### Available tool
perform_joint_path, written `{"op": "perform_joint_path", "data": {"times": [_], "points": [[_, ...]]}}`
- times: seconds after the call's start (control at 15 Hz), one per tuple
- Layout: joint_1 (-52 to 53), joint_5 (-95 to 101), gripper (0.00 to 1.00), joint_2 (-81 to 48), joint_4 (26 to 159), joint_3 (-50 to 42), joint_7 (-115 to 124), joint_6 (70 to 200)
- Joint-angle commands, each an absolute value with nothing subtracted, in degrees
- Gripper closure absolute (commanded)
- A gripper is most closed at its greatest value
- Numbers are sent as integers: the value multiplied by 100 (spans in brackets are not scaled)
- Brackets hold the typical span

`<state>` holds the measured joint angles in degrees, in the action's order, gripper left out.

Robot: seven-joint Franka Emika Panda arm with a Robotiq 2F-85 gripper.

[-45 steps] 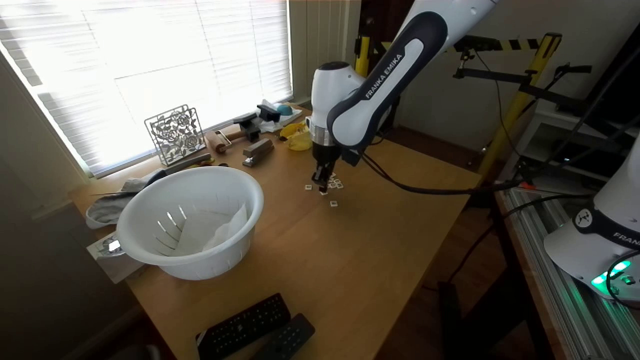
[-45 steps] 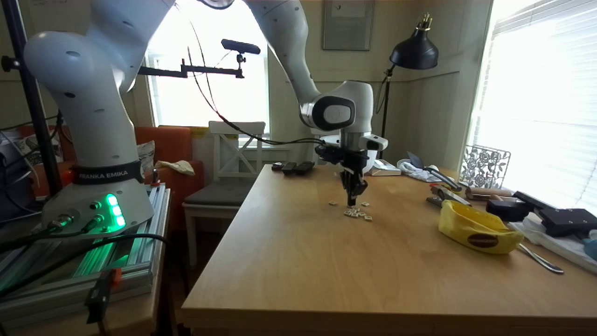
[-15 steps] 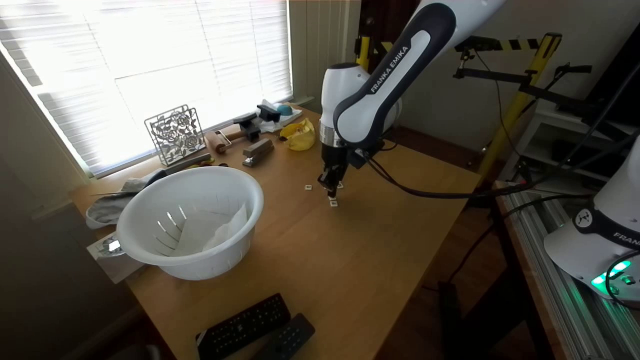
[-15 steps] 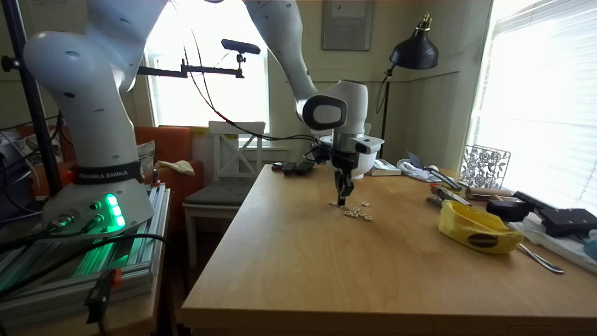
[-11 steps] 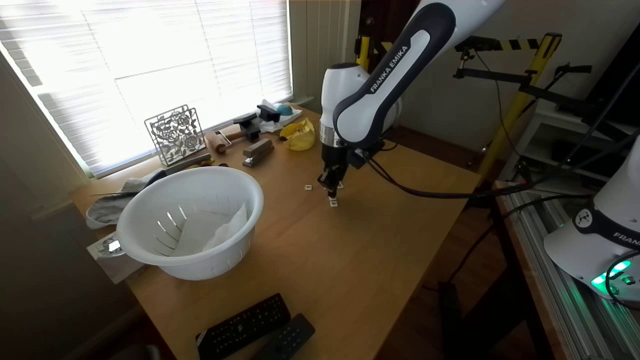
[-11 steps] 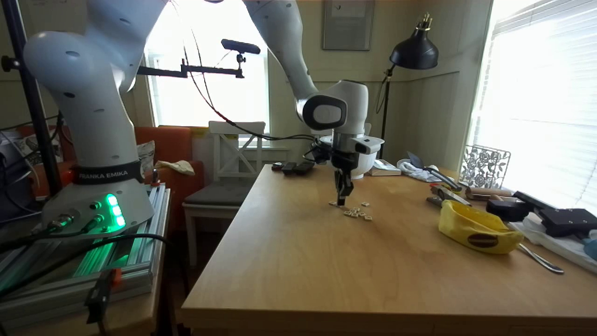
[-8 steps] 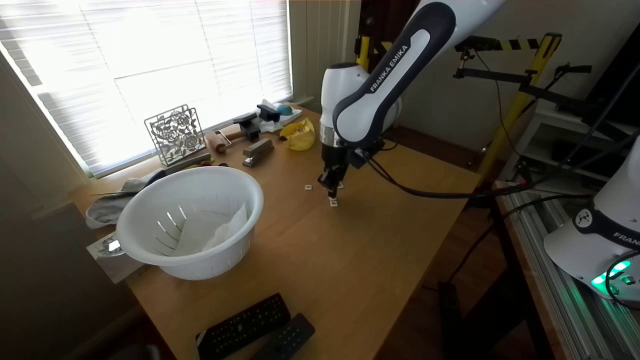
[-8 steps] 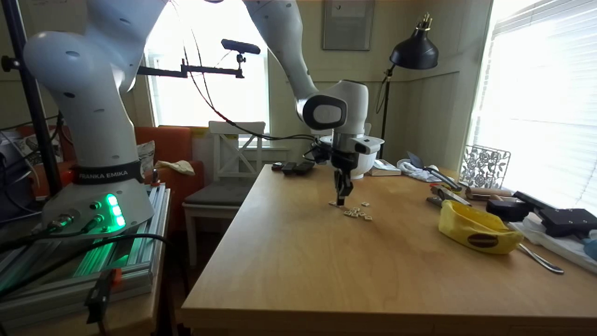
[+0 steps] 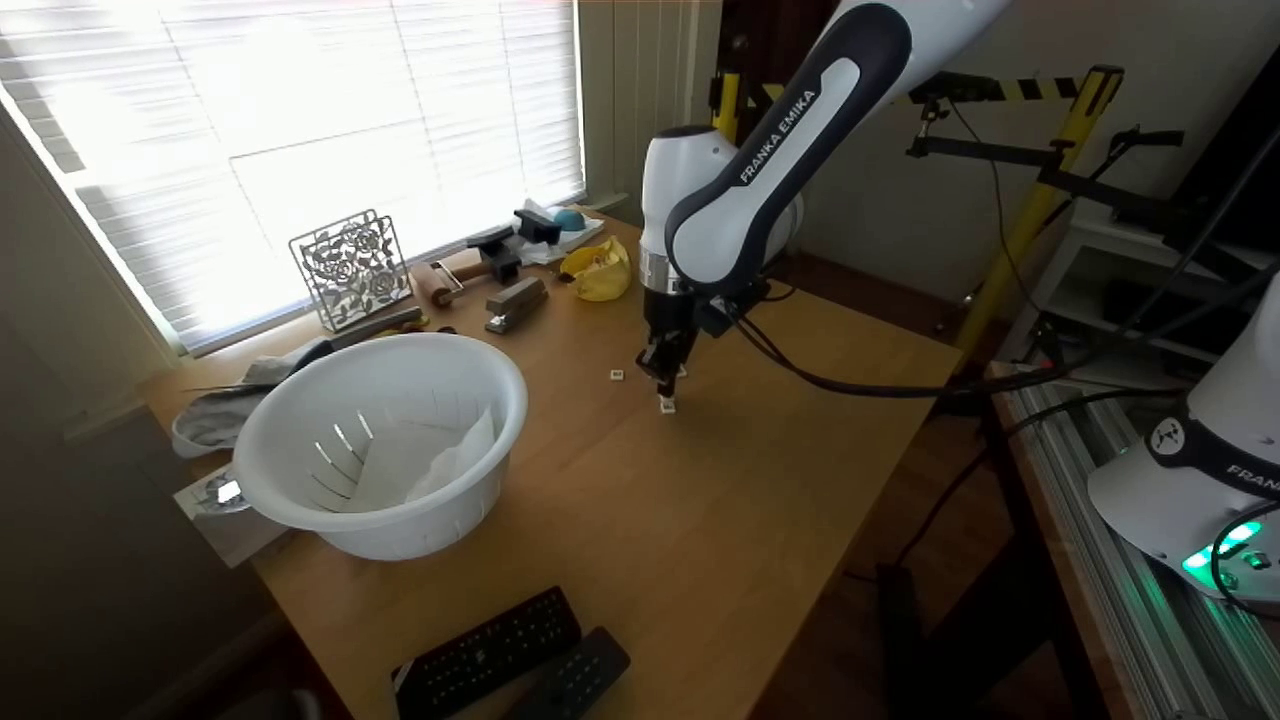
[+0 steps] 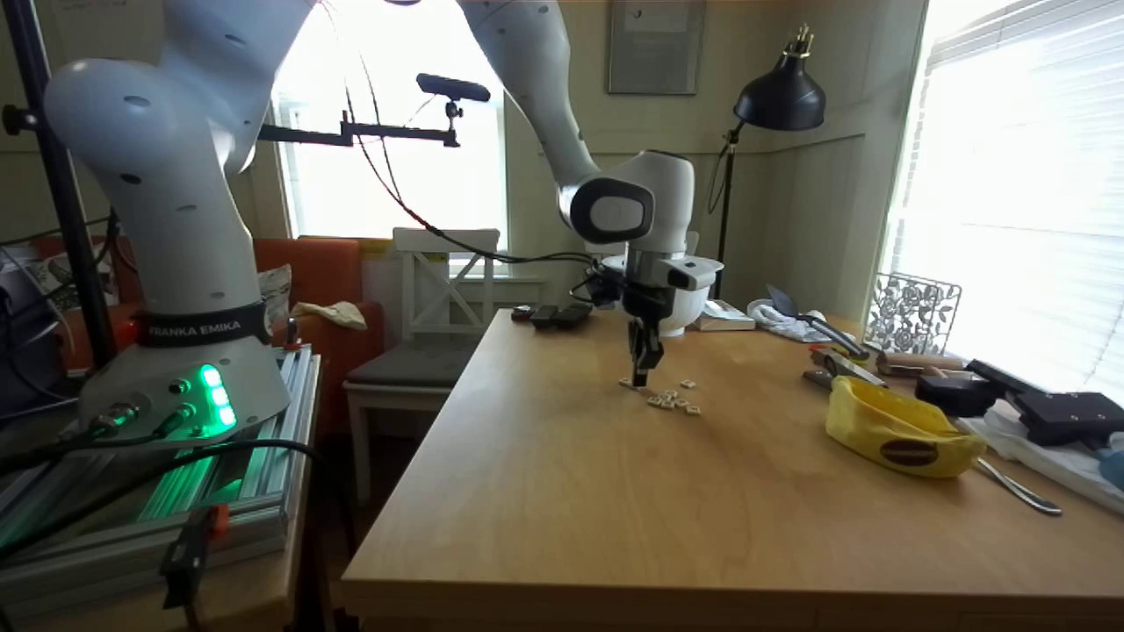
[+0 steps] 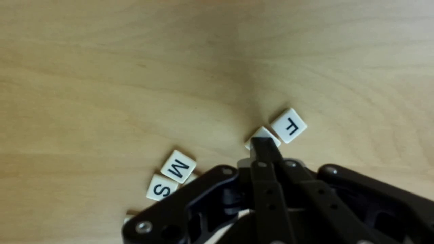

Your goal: Move the letters to the left

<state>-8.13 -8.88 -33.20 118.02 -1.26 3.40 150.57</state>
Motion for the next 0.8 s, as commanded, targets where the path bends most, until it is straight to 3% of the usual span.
{"op": "perform_joint_path", "data": {"times": [0.0,0.73], "points": [[-809,-1058,100,-3537,11783,-93,422,14996],[-796,-1087,100,-3576,11725,-86,618,14991]]}}
